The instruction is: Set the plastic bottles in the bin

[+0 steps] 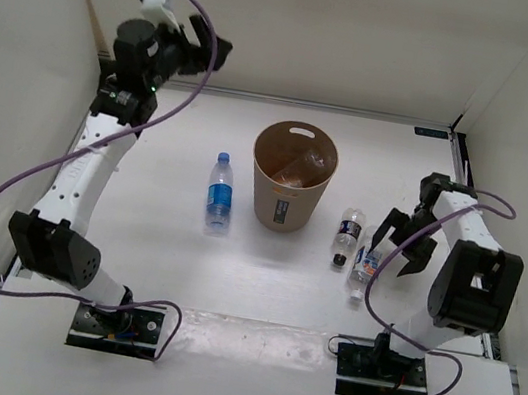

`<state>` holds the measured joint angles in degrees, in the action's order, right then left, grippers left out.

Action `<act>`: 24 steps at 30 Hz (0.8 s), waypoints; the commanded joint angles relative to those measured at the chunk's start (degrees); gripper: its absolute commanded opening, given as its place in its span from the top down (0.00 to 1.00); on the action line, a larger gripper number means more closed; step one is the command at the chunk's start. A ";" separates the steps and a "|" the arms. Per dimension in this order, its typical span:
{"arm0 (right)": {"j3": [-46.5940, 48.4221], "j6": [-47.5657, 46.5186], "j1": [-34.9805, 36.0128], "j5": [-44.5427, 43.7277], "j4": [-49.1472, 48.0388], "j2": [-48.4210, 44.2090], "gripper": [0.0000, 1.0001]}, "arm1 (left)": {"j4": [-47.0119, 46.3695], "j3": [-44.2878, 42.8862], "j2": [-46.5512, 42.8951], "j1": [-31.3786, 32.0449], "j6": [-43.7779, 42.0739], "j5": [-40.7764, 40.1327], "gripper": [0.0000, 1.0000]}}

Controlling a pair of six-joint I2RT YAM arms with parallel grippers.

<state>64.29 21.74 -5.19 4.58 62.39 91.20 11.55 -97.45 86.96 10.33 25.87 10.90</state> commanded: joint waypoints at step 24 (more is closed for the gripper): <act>12.87 -1.08 -2.10 0.87 4.93 16.91 0.42 | 12.35 17.56 0.14 -11.63 -5.21 -4.48 0.00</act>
<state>74.24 20.84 -6.15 6.31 63.72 110.08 22.59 -80.62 87.70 1.26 19.64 6.76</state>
